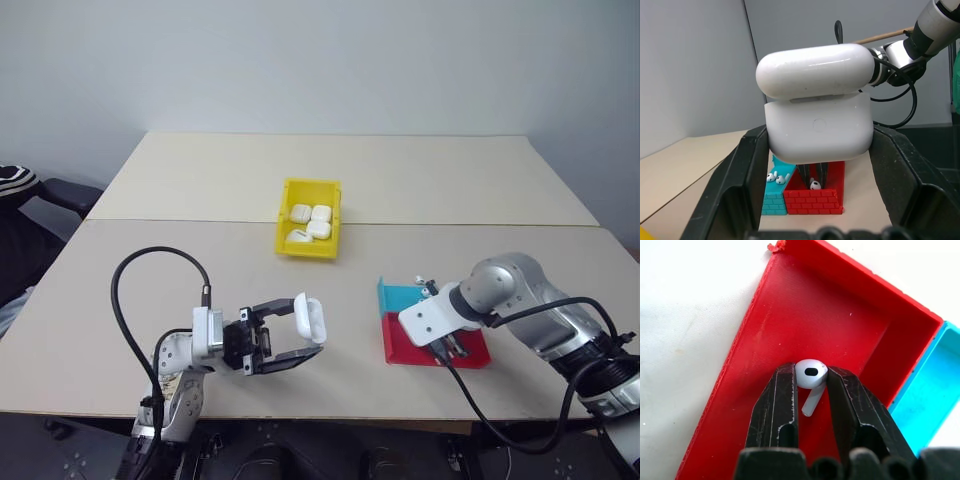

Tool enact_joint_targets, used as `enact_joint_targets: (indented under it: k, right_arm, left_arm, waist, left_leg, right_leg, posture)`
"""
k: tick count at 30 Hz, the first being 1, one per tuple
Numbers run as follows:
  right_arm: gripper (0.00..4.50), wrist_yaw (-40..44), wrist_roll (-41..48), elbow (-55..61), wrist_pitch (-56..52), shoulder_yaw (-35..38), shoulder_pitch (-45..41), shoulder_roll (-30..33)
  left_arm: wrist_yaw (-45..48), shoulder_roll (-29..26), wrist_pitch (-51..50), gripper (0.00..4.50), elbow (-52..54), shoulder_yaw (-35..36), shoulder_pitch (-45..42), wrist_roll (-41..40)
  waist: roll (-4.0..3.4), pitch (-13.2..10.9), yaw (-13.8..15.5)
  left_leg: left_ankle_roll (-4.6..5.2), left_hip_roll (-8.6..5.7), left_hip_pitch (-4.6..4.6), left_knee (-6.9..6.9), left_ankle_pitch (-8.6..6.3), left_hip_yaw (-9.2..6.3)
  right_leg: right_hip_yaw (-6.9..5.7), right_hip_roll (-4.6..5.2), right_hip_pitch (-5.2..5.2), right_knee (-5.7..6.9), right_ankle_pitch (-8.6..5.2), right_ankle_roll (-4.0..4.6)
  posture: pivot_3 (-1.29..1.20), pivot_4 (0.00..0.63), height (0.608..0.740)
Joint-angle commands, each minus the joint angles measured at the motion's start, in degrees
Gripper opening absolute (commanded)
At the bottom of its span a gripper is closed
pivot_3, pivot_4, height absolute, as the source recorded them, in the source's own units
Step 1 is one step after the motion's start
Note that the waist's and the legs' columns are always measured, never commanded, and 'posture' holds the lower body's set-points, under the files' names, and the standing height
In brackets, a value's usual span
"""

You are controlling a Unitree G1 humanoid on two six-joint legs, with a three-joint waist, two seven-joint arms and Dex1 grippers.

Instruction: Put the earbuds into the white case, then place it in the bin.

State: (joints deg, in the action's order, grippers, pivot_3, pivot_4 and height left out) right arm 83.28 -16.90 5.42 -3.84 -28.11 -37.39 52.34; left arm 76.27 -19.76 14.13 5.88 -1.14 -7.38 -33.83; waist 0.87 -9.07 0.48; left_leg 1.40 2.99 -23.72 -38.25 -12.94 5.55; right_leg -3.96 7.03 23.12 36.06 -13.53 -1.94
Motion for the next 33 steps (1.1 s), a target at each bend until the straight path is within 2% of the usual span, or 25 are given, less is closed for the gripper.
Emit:
enact_joint_targets:
  k: [1,5,8,11,14,16,18,21,27,29,33]
  right_arm:
    - [0.87,-0.04,-0.58,0.09,-0.2,0.97,0.61,0.42]
    - [0.87,-0.42,-0.41,1.35,-1.06,1.81,0.89,0.78]
    - [0.87,0.33,3.35,5.25,-4.56,5.49,1.38,1.75]
    - [0.87,1.5,13.97,12.14,-12.08,15.55,1.73,3.06]
    - [0.87,-0.69,22.95,15.91,-18.08,25.32,1.91,3.0]
    - [0.87,-4.69,31.35,17.72,-21.93,35.85,2.22,0.52]
    - [0.87,-8.75,38.43,19.1,-25.94,42.65,1.67,-2.03]
    - [0.87,-15.38,48.4,21.39,-30.95,48.65,0.0,-6.18]
    - [0.87,-22.35,66.23,25.94,-31.64,52.12,1.64,-14.42]
    - [0.87,-23.72,68.68,27.02,-30.4,50.74,2.51,-16.68]
    - [0.87,-23.96,67.96,28.86,-26.8,45.96,4.37,-19.41]
  left_arm:
    - [-0.33,-0.14,0.98,2.74,2.27,-0.18,0.16,-0.31]
    - [-0.52,0.34,1.27,2.74,1.88,-0.37,-0.24,-0.35]
    - [0.0,1.7,1.74,2.74,1.51,-0.54,-0.96,-1.63]
    - [-1.04,3.39,0.49,2.74,2.74,-0.89,-2.13,-3.07]
    - [-2.75,4.54,-1.28,2.74,4.72,-1.51,-3.13,-4.12]
    - [-3.95,6.33,-3.06,2.74,6.38,-2.34,-5.01,-6.35]
    - [-4.43,7.25,-4.65,2.74,7.13,-2.76,-6.42,-7.72]
    - [-3.04,7.55,-5.99,2.74,6.44,-3.2,-8.11,-8.71]
    - [-0.55,10.1,-6.77,2.74,3.25,-4.2,-11.2,-9.68]
    - [-0.04,11.29,-6.75,2.74,2.24,-4.37,-12.01,-9.82]
    - [0.28,13.75,-5.94,2.74,0.83,-4.92,-13.13,-9.0]
  waist:
    - [0.0,0.0,0.0]
    - [0.0,0.0,0.0]
    - [0.0,0.0,0.04]
    - [-0.01,-0.01,0.23]
    - [0.0,-0.01,0.23]
    - [0.01,-0.01,0.29]
    - [0.01,-0.01,0.29]
    - [-0.01,0.0,0.13]
    - [-0.02,0.01,0.16]
    - [-0.02,0.01,0.17]
    - [-0.02,0.01,0.18]
  left_leg:
    - [0.0,0.0,0.0,0.0,0.0,0.0]
    - [0.0,0.0,0.0,0.0,0.0,0.0]
    - [0.0,0.0,-0.01,0.0,0.0,0.0]
    - [0.0,-0.01,-0.06,0.0,0.0,-0.01]
    - [0.0,-0.01,-0.07,-0.02,0.0,-0.19]
    - [0.01,-0.01,-0.05,-0.01,-0.01,-0.32]
    - [0.01,-0.01,-0.04,-0.02,-0.01,-0.35]
    - [0.01,-0.02,-0.02,-0.01,-0.01,-0.37]
    - [0.01,-0.02,-0.03,0.01,-0.01,-0.35]
    - [0.02,-0.03,-0.03,-0.02,-0.01,-0.36]
    - [0.03,-0.04,-0.04,-0.01,-0.01,-0.37]
  right_leg:
    - [0.0,0.0,0.0,0.0,0.0,0.0]
    - [0.0,0.0,0.0,0.0,0.0,0.0]
    - [0.0,0.0,0.01,0.0,0.0,0.0]
    - [0.0,0.01,0.04,-0.01,0.01,0.01]
    - [-0.01,0.02,0.02,-0.02,0.01,0.01]
    - [-0.03,0.01,-0.04,-0.04,0.02,0.02]
    - [-0.04,0.02,-0.07,-0.03,0.02,0.02]
    - [-0.03,0.01,-0.06,0.0,0.02,0.02]
    - [0.0,-0.02,-0.04,0.01,0.02,0.02]
    - [-0.03,-0.01,-0.08,0.0,0.03,0.02]
    - [-0.03,-0.01,-0.07,0.0,0.03,0.01]
  posture:
    - [0.0,0.15,0.74]
    - [0.0,0.15,0.74]
    - [0.0,0.15,0.74]
    - [0.0,0.15,0.74]
    - [0.0,0.15,0.74]
    - [0.0,0.15,0.74]
    - [0.0,0.15,0.74]
    - [0.0,0.15,0.74]
    - [0.0,0.15,0.74]
    - [0.0,0.15,0.74]
    - [0.0,0.15,0.74]
